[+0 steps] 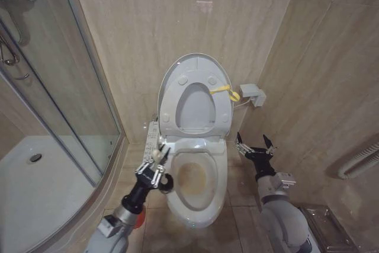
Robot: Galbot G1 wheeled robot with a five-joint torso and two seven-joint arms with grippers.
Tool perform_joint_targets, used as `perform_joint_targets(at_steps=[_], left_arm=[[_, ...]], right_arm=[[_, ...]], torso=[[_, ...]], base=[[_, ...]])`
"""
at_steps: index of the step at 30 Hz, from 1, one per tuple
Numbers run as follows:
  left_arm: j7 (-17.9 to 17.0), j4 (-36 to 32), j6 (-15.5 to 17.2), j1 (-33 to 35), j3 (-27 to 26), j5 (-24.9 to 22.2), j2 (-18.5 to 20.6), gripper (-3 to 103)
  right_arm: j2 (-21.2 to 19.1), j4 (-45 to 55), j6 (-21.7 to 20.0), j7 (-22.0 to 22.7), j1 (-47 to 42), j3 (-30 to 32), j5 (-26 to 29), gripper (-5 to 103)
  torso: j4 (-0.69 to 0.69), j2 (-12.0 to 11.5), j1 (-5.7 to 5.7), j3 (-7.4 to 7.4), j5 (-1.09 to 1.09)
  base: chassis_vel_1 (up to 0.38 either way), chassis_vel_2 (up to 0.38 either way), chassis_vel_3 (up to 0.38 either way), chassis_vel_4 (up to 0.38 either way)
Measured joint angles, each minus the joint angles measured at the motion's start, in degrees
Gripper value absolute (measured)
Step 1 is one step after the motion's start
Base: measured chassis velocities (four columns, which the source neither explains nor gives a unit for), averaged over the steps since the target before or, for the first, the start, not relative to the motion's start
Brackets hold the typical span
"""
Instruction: Open the toilet lid, clean the toilet bowl with a toilet brush, close the toilet lid, and flush.
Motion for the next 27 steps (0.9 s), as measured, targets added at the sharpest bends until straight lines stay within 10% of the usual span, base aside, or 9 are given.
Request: perform_joint_targets(at_steps=[16,27], left_arm=[[-3.3,1.1,-5.4,14.0,-14.2,0.7,-3.4,19],[-5.3,15.0,-9.9,8.2,-13.7,-0.6,-1.9,19]], right_arm=[[0.0,0.0,0.0,0.0,0.0,0.0,0.0,100],[0.0,0.0,0.0,0.0,0.0,0.0,0.0,100]], torso=[[0.01,0.0,0.0,0.0,0.0],[-0.01,0.0,0.0,0.01,0.0]], base=[[0.0,0.0,0.0,0.0],[0.0,0.0,0.0,0.0]])
